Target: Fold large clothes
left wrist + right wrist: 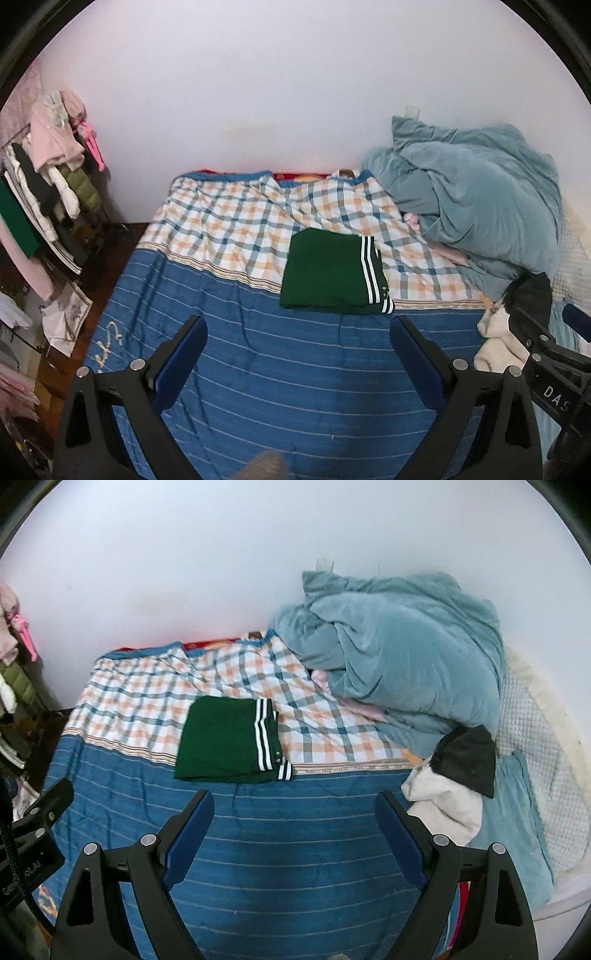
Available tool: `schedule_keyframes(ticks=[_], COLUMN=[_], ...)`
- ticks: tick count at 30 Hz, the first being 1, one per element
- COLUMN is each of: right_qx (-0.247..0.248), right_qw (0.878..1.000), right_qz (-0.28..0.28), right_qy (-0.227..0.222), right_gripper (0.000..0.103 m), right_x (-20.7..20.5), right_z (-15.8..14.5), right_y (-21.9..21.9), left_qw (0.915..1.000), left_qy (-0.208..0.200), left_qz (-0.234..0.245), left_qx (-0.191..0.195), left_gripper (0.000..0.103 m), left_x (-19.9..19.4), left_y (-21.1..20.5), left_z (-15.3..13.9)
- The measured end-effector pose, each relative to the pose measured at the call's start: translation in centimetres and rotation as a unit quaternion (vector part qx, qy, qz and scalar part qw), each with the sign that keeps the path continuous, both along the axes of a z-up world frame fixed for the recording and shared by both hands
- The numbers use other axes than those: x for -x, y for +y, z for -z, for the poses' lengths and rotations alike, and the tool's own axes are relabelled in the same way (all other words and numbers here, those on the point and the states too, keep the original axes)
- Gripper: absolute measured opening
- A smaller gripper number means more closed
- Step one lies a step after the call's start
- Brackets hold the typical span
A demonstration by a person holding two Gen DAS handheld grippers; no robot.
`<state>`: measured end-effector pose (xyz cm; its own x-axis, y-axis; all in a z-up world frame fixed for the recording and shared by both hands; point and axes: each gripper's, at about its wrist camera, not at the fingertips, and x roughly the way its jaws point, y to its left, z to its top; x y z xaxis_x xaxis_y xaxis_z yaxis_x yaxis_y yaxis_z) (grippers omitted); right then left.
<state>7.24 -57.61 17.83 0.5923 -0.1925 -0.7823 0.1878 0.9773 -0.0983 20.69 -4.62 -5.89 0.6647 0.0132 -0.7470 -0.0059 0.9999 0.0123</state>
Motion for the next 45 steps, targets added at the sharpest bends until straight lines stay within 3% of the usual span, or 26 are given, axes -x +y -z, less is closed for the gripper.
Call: schedule_keyframes(ticks=[7, 14, 45], right_qx=[-0.007, 0.002, 0.000], right_qw=[1.000, 0.999, 0.995], right_qz=[-0.009, -0.010, -0.037], right_qy=[-0.026, -0.051, -0.088], right_gripper=[0.090, 0.090, 0.093], right_x=[6.1, 9.8, 13.3], right_z=[-5.4, -8.9, -12.7], right_y=[0.5, 0.0, -0.1], left_qw=[0.9996, 0.9989, 0.9972], left_qy=[-0.028, -0.047, -0.075], left_qz=[-0.002, 0.004, -0.008], left_qx=[-0.002, -0.002, -0.008], left_gripper=[0.101, 0.101, 0.101], left_x=[4.4, 6.8, 10.6], left_y=[0.6, 0.7, 0.5], left_z=[-3.6, -5.1, -7.8])
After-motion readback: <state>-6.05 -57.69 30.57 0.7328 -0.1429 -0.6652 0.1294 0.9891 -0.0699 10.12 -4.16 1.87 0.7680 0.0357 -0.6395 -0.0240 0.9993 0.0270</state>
